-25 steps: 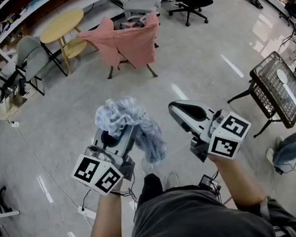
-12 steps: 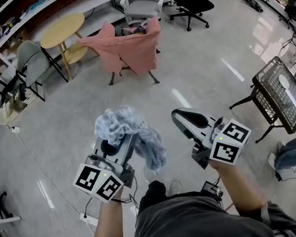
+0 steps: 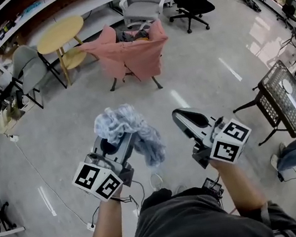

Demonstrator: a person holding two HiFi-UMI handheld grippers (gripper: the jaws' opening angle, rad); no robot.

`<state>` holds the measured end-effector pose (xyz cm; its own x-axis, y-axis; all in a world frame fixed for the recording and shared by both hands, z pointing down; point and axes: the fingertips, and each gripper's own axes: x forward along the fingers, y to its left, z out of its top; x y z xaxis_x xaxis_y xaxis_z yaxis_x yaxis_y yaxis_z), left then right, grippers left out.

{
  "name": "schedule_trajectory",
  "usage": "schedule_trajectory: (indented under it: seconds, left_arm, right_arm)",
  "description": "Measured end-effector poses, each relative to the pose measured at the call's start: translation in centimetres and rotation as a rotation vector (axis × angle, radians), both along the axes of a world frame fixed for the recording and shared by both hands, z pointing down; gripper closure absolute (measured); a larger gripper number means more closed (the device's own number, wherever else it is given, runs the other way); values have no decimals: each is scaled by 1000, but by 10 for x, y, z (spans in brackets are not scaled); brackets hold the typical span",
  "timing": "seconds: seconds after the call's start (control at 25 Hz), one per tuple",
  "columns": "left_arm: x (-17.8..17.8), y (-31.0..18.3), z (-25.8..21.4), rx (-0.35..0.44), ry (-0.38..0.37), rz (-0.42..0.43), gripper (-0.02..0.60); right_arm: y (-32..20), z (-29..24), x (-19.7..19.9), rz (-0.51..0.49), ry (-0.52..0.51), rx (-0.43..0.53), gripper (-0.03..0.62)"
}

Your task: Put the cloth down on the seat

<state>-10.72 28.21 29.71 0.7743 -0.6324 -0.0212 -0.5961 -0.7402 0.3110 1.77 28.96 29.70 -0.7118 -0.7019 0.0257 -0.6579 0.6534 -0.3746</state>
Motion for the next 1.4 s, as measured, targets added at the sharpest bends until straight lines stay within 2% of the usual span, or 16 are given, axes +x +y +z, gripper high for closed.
schedule_trajectory:
  seconds: [0.28, 0.48, 0.68, 1.0, 1.4]
  left_arm:
    - [-37, -54, -1, 3, -2, 13, 446]
    - [-44, -82, -5, 4, 7, 15, 448]
    - [-47, -138, -9, -7, 8, 16, 447]
    - [-38, -165, 11, -16, -8, 7, 447]
    - [-7, -269, 26, -58, -27, -30, 446]
  right_arm:
    - [-49, -2, -33, 22, 4, -3, 579]
    - [-77, -5, -37, 33, 6, -7, 579]
    - [-136, -12, -38, 40, 2, -10, 579]
    - [-165, 10, -31, 27, -9, -18, 579]
    - [-273, 26, -1, -13, -18, -59, 579]
